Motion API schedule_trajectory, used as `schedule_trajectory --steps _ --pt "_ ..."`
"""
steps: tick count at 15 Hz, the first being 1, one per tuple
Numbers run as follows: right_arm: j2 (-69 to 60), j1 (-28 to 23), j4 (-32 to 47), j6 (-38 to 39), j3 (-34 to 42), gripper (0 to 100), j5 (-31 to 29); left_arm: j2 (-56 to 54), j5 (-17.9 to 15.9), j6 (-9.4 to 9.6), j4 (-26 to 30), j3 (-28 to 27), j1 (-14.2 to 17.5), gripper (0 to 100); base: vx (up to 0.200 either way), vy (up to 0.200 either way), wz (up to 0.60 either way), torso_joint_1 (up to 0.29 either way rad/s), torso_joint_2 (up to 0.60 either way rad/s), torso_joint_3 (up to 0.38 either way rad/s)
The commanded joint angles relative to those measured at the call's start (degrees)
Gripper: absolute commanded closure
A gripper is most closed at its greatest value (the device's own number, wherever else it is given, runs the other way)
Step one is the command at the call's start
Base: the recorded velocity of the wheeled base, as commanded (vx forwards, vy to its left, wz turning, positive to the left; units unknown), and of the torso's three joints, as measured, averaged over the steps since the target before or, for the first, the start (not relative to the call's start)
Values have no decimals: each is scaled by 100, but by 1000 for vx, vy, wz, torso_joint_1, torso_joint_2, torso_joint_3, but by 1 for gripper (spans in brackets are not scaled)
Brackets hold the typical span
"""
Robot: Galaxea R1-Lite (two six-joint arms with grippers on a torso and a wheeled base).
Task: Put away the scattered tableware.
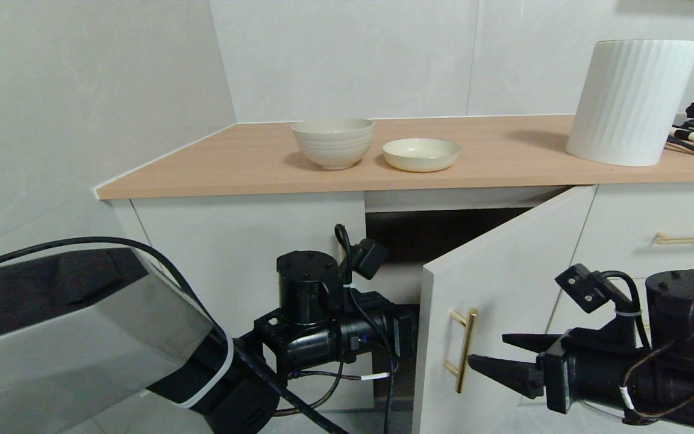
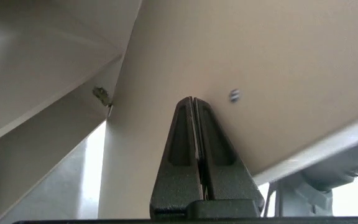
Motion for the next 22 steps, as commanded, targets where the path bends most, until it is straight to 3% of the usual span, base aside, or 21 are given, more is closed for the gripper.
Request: schedule_trajectory --steps 1,5,9,14,18,22 --pt "-700 29 335 -14 91 0 -190 -268 -5 -3 16 72 -56 100 0 0 0 0 0 0" --pt "-1140 214 450 -14 469 0 -32 -66 4 -3 112 -95 -109 100 0 0 0 0 0 0" --pt "-1324 284 450 -14 583 0 -32 -31 74 -3 719 -587 -197 100 -50 0 0 1 -1 -1" --pt "-1474 293 458 -32 610 0 -32 -22 179 -3 727 -675 -259 100 -200 0 0 0 4 3" --pt "-1474 301 450 -41 645 0 -23 268 197 -3 815 -965 -259 100 0 0 0 0 0 0" --pt "-1491 301 450 -41 645 0 -23 514 689 23 1079 -1483 -259 100 0 0 0 0 0 0"
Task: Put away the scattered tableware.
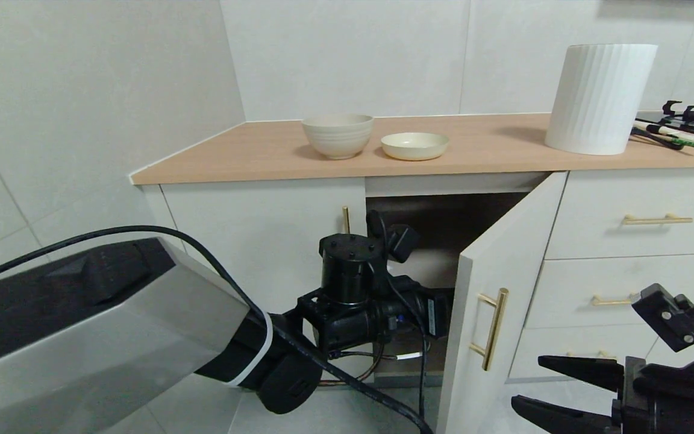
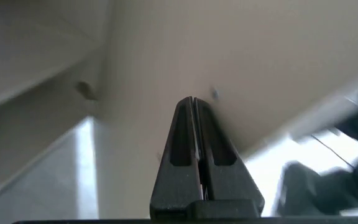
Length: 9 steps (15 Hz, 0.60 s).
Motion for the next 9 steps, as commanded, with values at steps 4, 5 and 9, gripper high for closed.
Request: schedule_trajectory --steps 4,5,9 --pt "-56 89 4 2 6 0 3 -66 51 15 55 -66 -157 100 0 0 0 0 0 0" --pt "-56 107 4 2 6 0 -6 -66 51 15 108 -84 -166 100 0 0 0 0 0 0" --pt "-109 116 4 2 42 0 3 -5 51 15 152 -216 -166 100 -150 0 0 3 4 -3"
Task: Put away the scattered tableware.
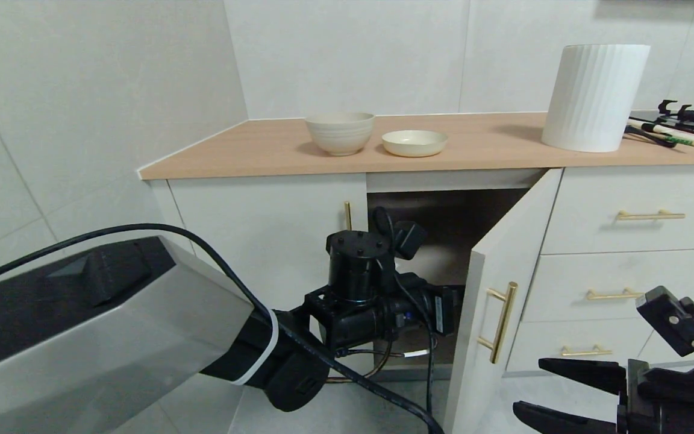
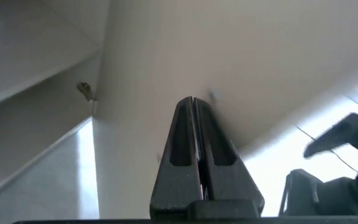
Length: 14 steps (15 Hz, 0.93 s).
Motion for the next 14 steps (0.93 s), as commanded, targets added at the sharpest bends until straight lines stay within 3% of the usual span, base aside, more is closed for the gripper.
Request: schedule_trajectory --steps 1,5,7,10,14 --pt "-10 2 0 2 6 0 1 69 -14 -6 20 -131 -9 100 0 0 0 0 0 0" --pt "-98 2 0 2 6 0 10 280 82 -6 275 -474 -9 100 0 0 0 0 0 0" --pt "-125 11 0 2 15 0 10 421 592 -6 486 -772 -70 100 0 0 0 0 0 0" --pt "-204 29 0 2 15 0 28 324 785 -6 547 -772 -343 100 0 0 0 0 0 0" --pt "-1091 961 281 2 94 0 124 -36 777 12 538 -658 -993 100 0 0 0 0 0 0"
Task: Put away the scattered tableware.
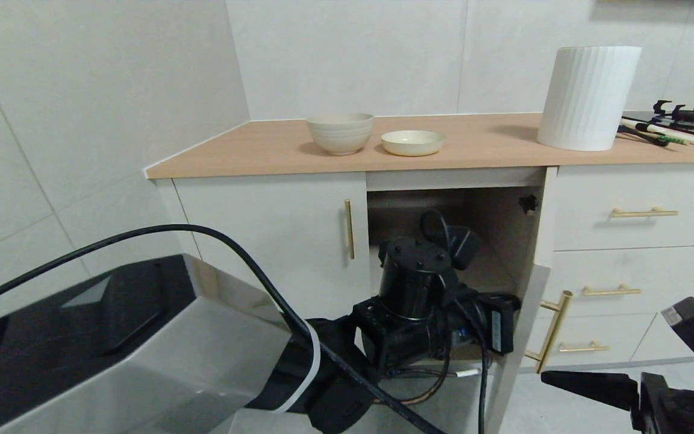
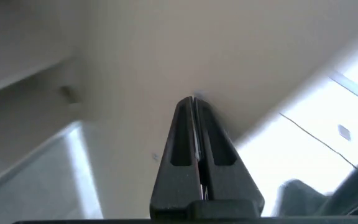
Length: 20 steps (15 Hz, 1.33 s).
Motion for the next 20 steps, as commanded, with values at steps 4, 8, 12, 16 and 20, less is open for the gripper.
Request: schedule_trajectory --steps 4,8,12,16,20 --pt "-1277 586 731 -190 -42 0 686 -672 -625 355 -111 791 -393 100 0 0 0 0 0 0" --pt "-1251 577 731 -190 -51 0 686 -1191 -661 372 -93 1177 398 100 0 0 0 0 0 0" --pt "-310 129 748 -155 -543 0 212 -2149 -450 390 -119 2469 1417 100 0 0 0 0 0 0" --pt "1061 -381 757 -173 -1659 0 -482 -3238 -362 856 -102 3603 2208 100 0 0 0 0 0 0" --pt "1922 -750 898 -182 -2837 0 -491 -4021 -177 856 -40 3902 2701 0 0 0 0 0 0 0"
